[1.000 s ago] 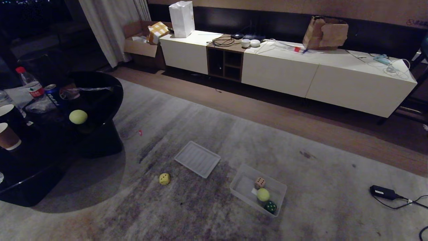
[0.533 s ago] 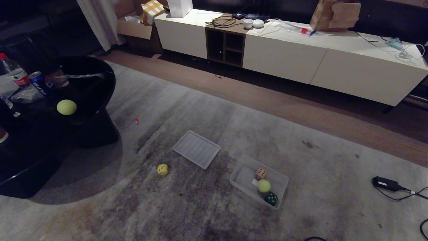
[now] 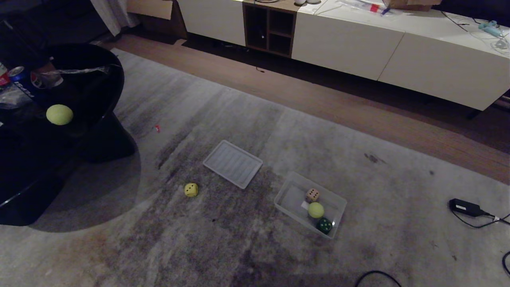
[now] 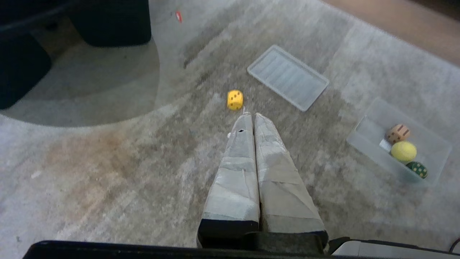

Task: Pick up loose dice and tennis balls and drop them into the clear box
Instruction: Put the toys in the box

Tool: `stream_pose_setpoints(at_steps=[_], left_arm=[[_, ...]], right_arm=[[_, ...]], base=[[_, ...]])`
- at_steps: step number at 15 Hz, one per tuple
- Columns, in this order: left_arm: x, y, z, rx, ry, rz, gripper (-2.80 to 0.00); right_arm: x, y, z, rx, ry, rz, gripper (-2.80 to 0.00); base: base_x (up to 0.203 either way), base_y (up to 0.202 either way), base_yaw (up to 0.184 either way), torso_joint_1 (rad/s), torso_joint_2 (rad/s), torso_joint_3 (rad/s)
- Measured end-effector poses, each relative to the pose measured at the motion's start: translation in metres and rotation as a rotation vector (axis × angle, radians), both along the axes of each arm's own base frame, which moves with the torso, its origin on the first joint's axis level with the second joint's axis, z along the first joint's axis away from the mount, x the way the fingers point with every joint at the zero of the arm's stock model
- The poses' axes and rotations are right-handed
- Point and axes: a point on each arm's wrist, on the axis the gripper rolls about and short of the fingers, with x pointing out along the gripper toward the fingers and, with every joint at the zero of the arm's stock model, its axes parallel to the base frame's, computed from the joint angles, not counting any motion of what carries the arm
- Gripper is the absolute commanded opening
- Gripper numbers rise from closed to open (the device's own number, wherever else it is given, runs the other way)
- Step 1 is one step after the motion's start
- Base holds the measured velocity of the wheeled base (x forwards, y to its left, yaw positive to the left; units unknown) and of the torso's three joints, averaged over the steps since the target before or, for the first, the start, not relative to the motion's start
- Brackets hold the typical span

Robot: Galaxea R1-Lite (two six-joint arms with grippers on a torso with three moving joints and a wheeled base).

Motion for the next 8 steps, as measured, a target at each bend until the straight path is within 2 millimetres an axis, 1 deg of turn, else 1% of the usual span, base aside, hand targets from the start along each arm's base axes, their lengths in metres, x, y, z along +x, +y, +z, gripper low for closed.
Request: stream_pose_setpoints(at_steps=[8], left_arm=[[0.0,0.0,0.0,0.0,0.0,0.0,-2.8]], right_arm=[[0.0,0.0,0.0,0.0,0.0,0.0,-2.8]], base=[[0.0,0.0,0.0,0.004,0.0,-0.197]])
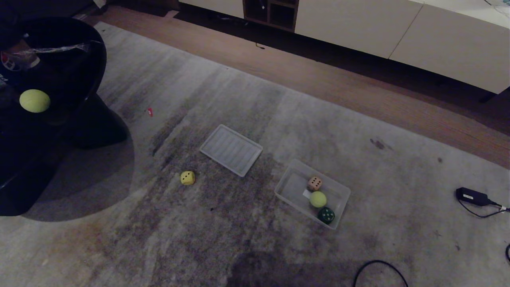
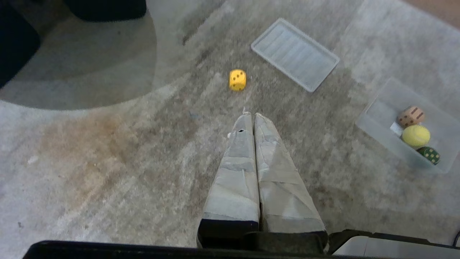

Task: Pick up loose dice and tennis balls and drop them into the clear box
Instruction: Put the toys in the box

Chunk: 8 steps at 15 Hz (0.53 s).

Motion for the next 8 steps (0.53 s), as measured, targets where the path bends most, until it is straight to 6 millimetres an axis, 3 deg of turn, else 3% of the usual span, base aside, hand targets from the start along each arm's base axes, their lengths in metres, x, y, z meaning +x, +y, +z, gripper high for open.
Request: stream_pose_setpoints(at_steps=[8], left_arm=[[0.0,0.0,0.0,0.0,0.0,0.0,-2.8]], right_arm=[[0.0,0.0,0.0,0.0,0.0,0.0,-2.8]], base=[[0.0,0.0,0.0,0.001,0.0,-0.193]])
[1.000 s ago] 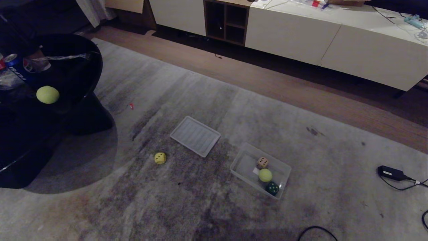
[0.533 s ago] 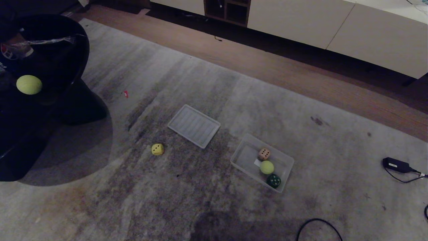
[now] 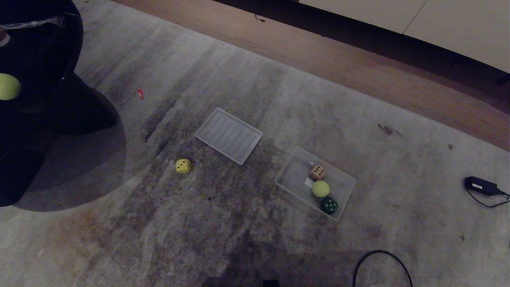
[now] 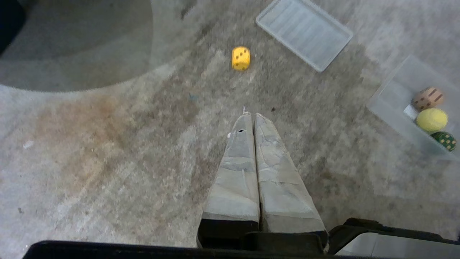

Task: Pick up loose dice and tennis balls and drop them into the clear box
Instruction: Put the toys in the box

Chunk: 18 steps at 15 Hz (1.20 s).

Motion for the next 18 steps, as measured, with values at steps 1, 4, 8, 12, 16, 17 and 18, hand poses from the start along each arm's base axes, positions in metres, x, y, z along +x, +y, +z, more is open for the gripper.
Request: stream_pose_setpoints(at_steps=[1,4,8,12,16,17,18], left_arm=[[0.0,0.0,0.0,0.0,0.0,0.0,-2.8],[0.0,0.0,0.0,-0.002,0.0,0.0,-2.8],[0.0,0.0,0.0,-0.001,0.0,0.0,-2.8],[0.0,0.0,-0.0001,-0.002,0.0,0.0,-2.8],[0.0,0.0,-0.0001,-0.001,0.001,0.0,-2.8],[0.0,0.0,-0.0001,-0.002,0.0,0.0,-2.8],[0.0,0.0,-0.0001,-0.001,0.001,0.001,-2.8]], right_arm=[[0.0,0.0,0.0,0.0,0.0,0.0,-2.8],[0.0,0.0,0.0,0.0,0.0,0.0,-2.8],[0.0,0.0,0.0,0.0,0.0,0.0,-2.8],[0.0,0.0,0.0,0.0,0.0,0.001,-2.8],[0.0,0.0,0.0,0.0,0.0,0.0,-2.8],[0.0,0.0,0.0,0.0,0.001,0.0,-2.8],[0.0001,0.0,0.0,0.0,0.001,0.0,-2.8]], base=[[0.0,0.0,0.0,-0.002,0.01,-0.193],[0.0,0.0,0.0,0.003,0.0,-0.199],[0.0,0.0,0.0,0.002,0.0,-0.199],[0.0,0.0,0.0,0.003,0.0,-0.195],[0.0,0.0,0.0,0.001,0.0,-0.197],[0.0,0.0,0.0,0.002,0.0,-0.198],[0.0,0.0,0.0,0.002,0.0,-0.207]])
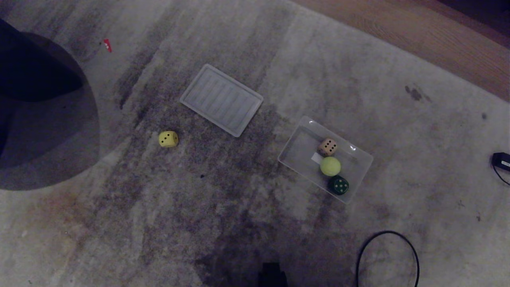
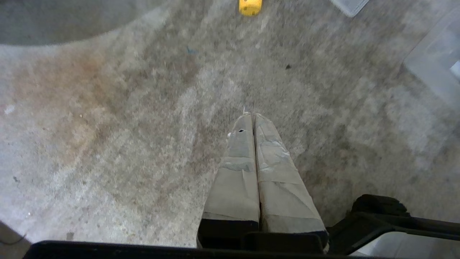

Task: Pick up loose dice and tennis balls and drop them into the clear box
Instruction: Put the toys in the box

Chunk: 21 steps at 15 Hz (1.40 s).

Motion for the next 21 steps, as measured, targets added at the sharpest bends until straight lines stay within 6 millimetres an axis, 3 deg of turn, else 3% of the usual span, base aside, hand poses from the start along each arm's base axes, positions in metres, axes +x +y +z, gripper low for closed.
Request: stream_pose_setpoints(at_steps=[9,21], left_arm=[[0.0,0.0,0.0,0.0,0.0,0.0,-2.8],[0.0,0.0,0.0001,0.0,-0.001,-0.001,-2.8]], right_arm=[[0.0,0.0,0.0002,0.0,0.0,-0.001,-2.8],[0.0,-0.0001,0.0002,0.015,0.0,-0.005,-2.8]], base=[[0.0,0.0,0.0,0.003,0.0,-0.189],[0.0,0.0,0.0,0.001,0.0,-0.012]])
